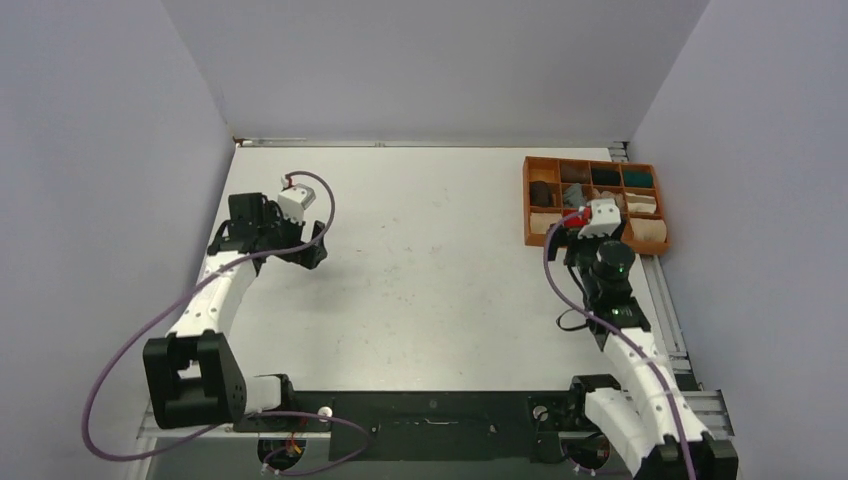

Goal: Roll the socks
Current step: Reset both arms

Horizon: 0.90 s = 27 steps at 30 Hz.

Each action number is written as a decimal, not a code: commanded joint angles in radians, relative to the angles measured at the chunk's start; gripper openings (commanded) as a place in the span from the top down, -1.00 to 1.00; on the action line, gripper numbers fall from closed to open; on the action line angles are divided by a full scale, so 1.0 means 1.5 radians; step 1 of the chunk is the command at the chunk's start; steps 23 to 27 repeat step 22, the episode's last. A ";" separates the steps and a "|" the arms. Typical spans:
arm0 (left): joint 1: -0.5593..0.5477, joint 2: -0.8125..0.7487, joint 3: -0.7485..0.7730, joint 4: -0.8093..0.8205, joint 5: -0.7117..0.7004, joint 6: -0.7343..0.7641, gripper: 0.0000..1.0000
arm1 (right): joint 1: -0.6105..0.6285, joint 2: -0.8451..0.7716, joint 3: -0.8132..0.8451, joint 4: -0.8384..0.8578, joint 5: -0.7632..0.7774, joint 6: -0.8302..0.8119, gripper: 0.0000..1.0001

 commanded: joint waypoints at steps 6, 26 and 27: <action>0.012 -0.206 -0.288 0.402 -0.248 -0.198 -0.93 | -0.001 -0.344 -0.271 0.082 0.153 0.075 -0.79; 0.012 -0.303 -0.441 0.521 -0.212 -0.247 -0.93 | -0.001 -0.398 -0.382 0.108 0.190 0.112 -0.79; 0.012 -0.303 -0.441 0.521 -0.212 -0.247 -0.93 | -0.001 -0.398 -0.382 0.108 0.190 0.112 -0.79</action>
